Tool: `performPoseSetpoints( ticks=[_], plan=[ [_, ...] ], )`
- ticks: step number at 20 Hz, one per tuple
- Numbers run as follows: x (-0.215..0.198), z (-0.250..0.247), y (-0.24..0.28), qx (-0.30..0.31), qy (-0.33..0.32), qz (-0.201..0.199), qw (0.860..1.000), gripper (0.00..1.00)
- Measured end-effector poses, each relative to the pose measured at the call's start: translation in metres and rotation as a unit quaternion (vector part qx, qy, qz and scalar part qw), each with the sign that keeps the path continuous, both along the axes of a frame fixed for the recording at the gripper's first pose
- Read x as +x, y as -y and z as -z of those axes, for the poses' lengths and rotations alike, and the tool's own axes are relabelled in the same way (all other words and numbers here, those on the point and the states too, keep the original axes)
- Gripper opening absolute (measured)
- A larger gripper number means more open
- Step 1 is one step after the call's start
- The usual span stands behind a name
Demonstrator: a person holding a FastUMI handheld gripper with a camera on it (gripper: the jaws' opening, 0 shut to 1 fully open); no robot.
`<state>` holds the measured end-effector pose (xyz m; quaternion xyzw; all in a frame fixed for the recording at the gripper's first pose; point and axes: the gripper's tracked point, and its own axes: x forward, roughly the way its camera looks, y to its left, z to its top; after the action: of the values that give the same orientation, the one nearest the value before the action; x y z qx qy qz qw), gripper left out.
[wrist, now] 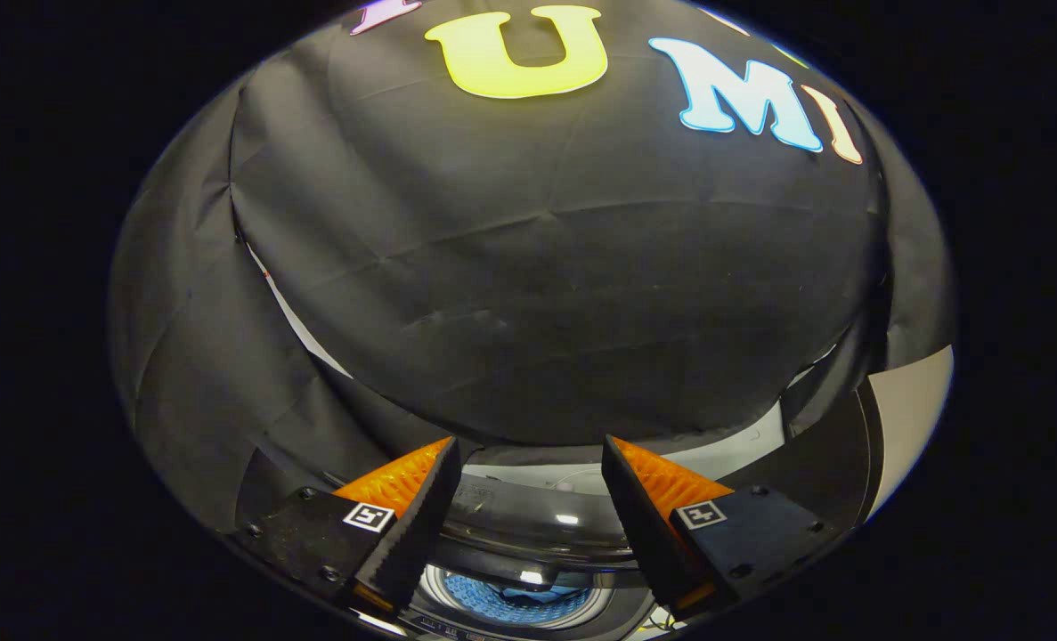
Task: Put the clothes into the washing machine and then close the washing machine lid.
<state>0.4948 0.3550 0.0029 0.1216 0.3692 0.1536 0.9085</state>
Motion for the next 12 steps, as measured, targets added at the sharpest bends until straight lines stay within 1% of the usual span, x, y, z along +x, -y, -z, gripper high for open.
performPoseSetpoints(
  ticks=[2, 9, 12],
  plan=[
    [-0.0028, -0.0004, 0.0001, 0.004, -0.003, -0.008, 1.000, 0.99],
    [-0.0040, -0.0005, 0.0005, 0.003, 0.008, -0.008, 1.000, 0.99],
    [-0.0076, 0.0013, -0.0001, 0.013, 0.006, -0.016, 1.000, 0.99]
  ],
)
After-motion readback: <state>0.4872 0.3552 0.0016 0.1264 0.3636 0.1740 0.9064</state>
